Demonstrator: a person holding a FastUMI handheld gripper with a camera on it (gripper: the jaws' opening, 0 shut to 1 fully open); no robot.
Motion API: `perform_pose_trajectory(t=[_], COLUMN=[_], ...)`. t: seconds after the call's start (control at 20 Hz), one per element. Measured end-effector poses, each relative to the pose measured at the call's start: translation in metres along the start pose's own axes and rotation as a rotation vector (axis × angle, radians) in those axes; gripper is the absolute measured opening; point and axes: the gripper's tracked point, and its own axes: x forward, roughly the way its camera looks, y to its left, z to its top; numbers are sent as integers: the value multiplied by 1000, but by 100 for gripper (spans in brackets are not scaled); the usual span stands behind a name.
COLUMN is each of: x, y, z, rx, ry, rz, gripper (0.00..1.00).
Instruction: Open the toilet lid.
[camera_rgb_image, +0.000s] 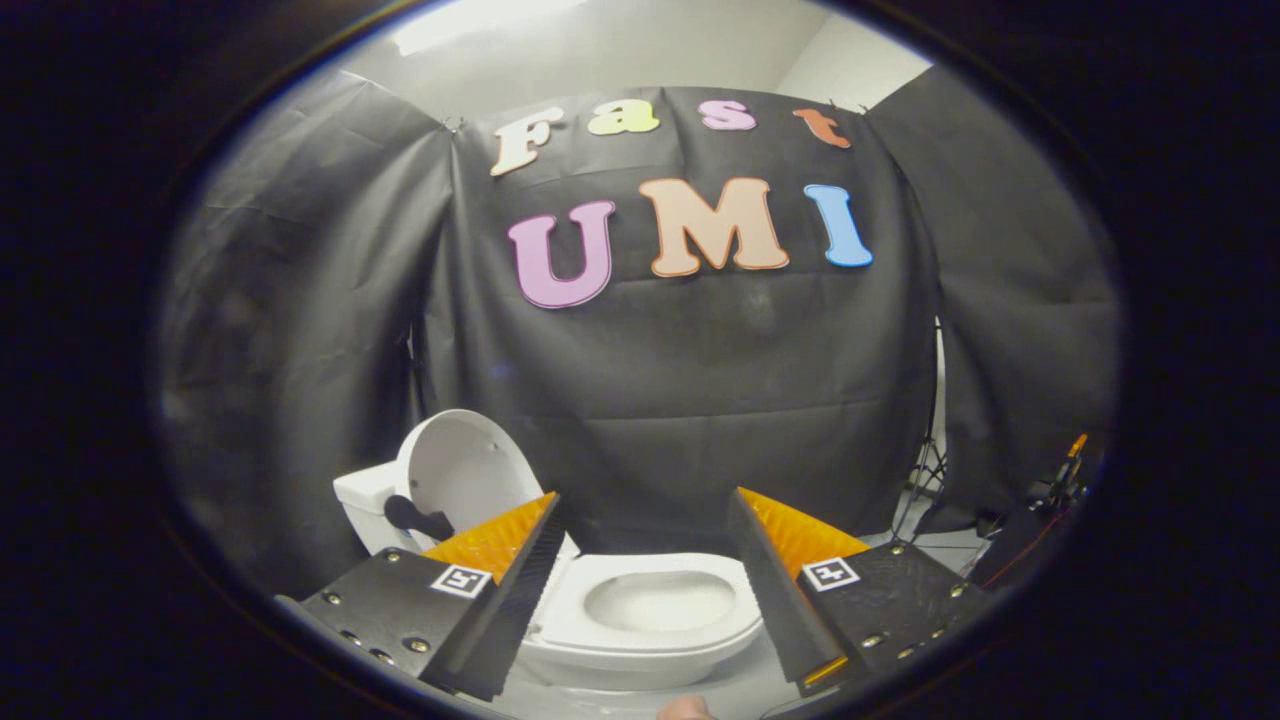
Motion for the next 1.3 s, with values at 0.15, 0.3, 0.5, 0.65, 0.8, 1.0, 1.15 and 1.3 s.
perform_pose_trajectory(t=[0.15,0.3,0.5,0.65,0.8,1.0,1.15,1.3], x=[-5,-8,-10,-10,-14,-16,-17,-15], y=[-21,-33,-44,-71,-85,-104,-98,-99], z=[-2,2,12,0,-16,-26,-21,-17], rx=[0,32,39,7,19,-2,20,13], ry=[4,0,-25,-10,18,37,26,21], rz=[-15,-14,9,-23,-23,-44,-19,-19], gripper=[97,97,97,97,97,97,97,97])
